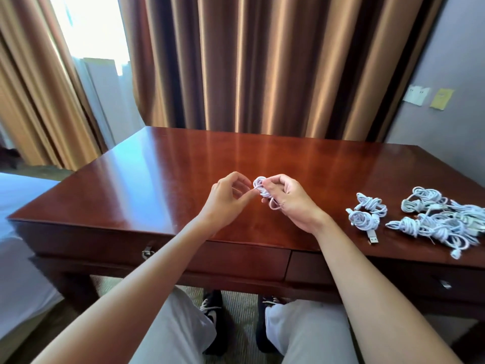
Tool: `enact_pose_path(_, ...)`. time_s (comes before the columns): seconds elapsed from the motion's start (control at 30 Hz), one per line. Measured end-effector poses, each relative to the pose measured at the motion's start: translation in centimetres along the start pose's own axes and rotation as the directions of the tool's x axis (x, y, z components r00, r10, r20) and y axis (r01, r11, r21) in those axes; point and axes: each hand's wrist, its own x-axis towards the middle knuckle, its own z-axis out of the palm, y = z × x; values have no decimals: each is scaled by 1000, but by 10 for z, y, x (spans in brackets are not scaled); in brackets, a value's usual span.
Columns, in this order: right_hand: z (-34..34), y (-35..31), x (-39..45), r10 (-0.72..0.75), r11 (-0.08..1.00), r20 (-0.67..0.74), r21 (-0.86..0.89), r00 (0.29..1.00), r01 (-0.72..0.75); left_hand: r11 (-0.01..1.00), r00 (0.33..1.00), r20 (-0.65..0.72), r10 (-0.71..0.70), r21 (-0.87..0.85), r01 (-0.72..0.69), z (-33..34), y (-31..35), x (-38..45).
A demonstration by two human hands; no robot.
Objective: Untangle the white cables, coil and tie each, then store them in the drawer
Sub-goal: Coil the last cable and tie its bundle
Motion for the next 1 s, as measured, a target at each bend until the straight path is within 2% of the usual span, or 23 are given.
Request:
enact_pose_path(0.2, 9, -6, -7, -2, 999, 12, -34, 1000, 2, 999, 990, -135, 39, 43, -33, 4, 14, -2)
enact_pose_path(0.33, 9, -12, -10, 100, 986, 6, 133, 995, -100, 954, 982, -75, 173, 259, -149, 13, 20, 1)
enact_pose_path(0.4, 4, -15, -11, 162, 964, 26, 209, 986, -164, 932, 978, -26, 206, 308, -188, 15, 21, 4)
enact_pose_path(0.5, -2, -16, -11, 198, 939, 49, 276, 979, -204, 946, 971, -35, 238, 235, -223, 14, 21, 6)
enact_pose_path(0.63, -2, -14, -14, 134, 926, 11, 354, 991, -129, 947, 973, 84, 214, 225, -228, 20, 24, 9)
enact_pose_path(0.8, -7, -10, -19, -4, 911, 118, 411, 993, -45, 971, 987, -16, 158, 186, -152, 19, 17, 16)
enact_pose_path(1.0, -8, -3, -17, -52, 912, 73, 410, 996, 18, 993, 998, -5, 68, 93, -67, 18, 17, 23)
